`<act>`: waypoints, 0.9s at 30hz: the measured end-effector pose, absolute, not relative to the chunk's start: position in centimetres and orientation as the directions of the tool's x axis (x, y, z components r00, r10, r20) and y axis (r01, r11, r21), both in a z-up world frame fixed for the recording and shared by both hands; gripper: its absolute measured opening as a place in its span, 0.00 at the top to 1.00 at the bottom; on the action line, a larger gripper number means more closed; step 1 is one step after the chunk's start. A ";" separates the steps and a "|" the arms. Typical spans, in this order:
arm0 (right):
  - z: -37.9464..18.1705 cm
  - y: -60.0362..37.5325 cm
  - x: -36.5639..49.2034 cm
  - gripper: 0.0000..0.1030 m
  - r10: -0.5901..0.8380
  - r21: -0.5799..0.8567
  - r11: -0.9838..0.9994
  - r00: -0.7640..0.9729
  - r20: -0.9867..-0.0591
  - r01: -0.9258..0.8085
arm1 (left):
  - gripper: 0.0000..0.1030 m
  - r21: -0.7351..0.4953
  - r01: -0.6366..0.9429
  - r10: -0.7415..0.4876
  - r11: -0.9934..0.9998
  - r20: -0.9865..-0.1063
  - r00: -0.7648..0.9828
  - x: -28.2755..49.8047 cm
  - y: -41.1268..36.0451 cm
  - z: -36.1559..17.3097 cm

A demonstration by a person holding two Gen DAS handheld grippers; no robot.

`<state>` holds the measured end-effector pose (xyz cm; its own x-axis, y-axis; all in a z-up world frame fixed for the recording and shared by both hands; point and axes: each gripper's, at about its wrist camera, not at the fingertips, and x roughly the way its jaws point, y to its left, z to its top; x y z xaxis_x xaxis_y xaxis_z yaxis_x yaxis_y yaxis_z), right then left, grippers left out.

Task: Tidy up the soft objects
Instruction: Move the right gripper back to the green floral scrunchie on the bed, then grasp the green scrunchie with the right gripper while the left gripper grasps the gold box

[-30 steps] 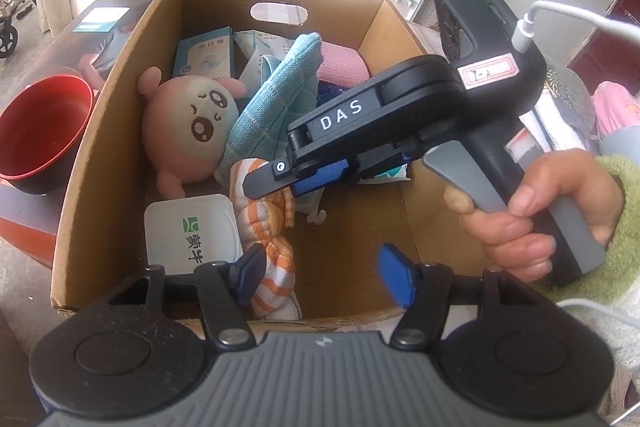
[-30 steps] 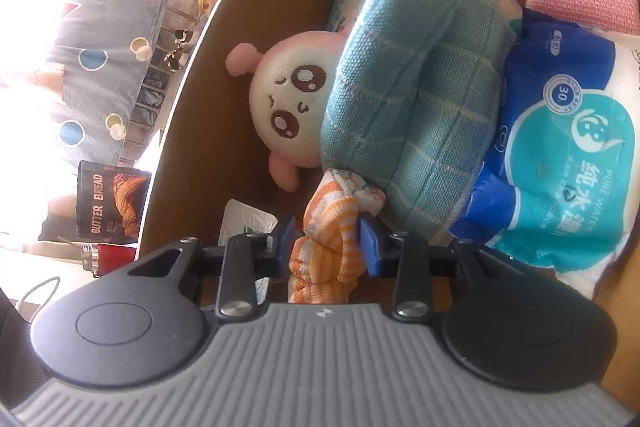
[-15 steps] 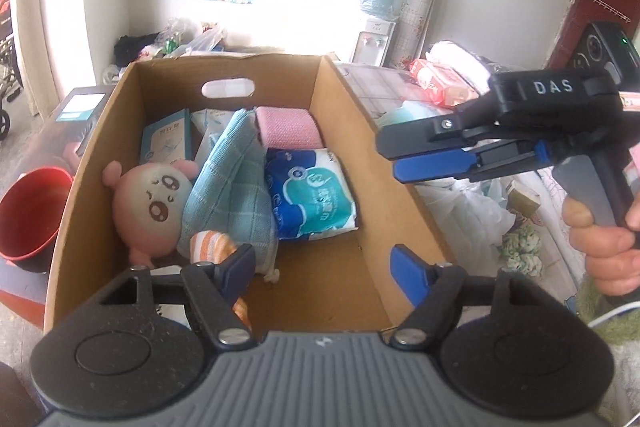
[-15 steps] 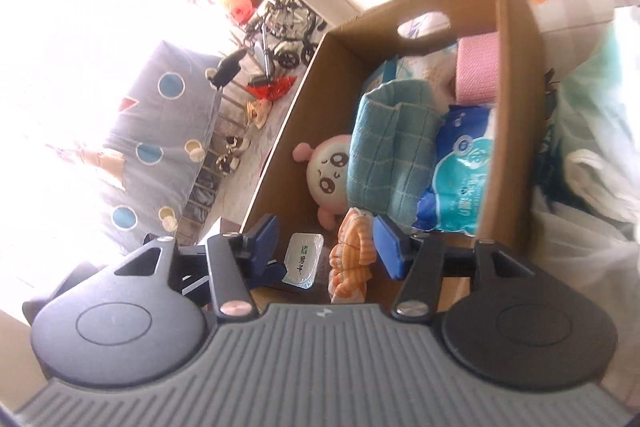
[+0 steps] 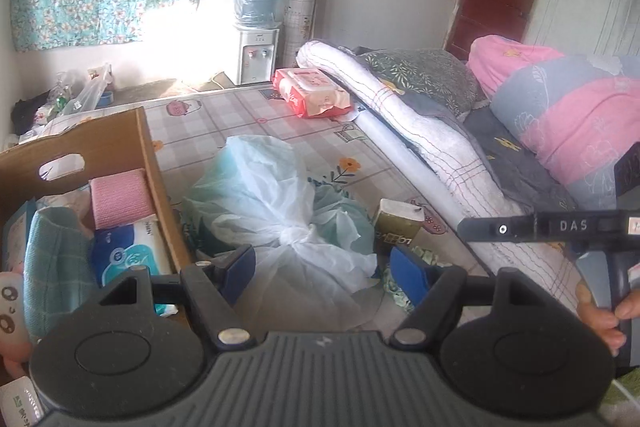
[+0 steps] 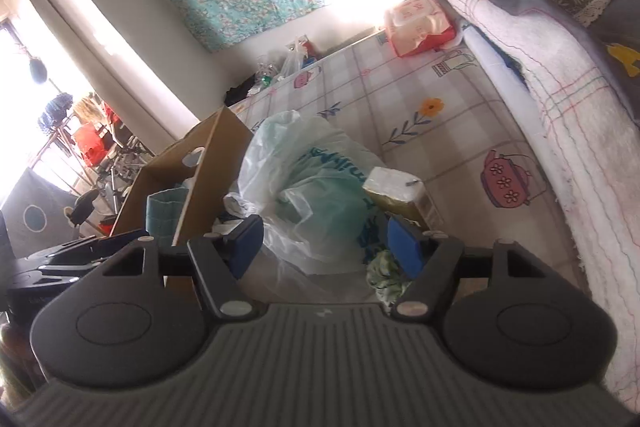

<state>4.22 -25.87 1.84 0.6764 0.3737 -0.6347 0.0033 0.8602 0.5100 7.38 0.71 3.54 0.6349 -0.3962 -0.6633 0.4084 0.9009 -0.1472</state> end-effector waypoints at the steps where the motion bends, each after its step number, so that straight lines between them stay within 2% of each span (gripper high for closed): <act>1: 0.9 -26.3 3.7 0.30 0.356 0.494 0.869 0.674 -0.648 0.016 | 0.27 -0.148 0.424 -0.407 0.894 -0.664 0.627 7.8 -0.4 3.3; 7: -4.0 -24.7 4.1 0.21 0.281 0.352 0.936 0.626 -0.728 -0.011 | 0.27 -0.111 0.478 -0.416 0.872 -0.683 0.600 9.8 -5.4 2.0; 10: -4.9 -23.8 5.0 0.20 0.231 0.272 0.962 0.628 -0.743 -0.032 | 0.27 -0.091 0.503 -0.416 0.859 -0.698 0.583 10.8 -7.7 1.3; 13: -6.4 -23.8 6.4 0.21 0.249 0.280 0.959 0.618 -0.746 -0.049 | 0.27 -0.073 0.527 -0.412 0.847 -0.717 0.562 11.8 -9.6 0.7; 20: -8.1 -23.1 7.0 0.22 0.235 0.232 0.969 0.616 -0.752 -0.086 | 0.14 -0.020 0.578 -0.389 0.816 -0.758 0.524 14.4 -13.9 -1.1; 25: -8.7 -22.7 6.8 0.31 0.213 0.195 0.976 0.620 -0.755 -0.098 | 0.15 -0.005 0.552 -0.331 0.834 -0.804 0.493 16.8 -15.6 -3.3; 27: -8.7 -22.9 6.7 0.36 0.204 0.189 0.978 0.630 -0.749 -0.091 | 0.22 -0.007 0.530 -0.316 0.848 -0.810 0.494 17.4 -15.7 -3.9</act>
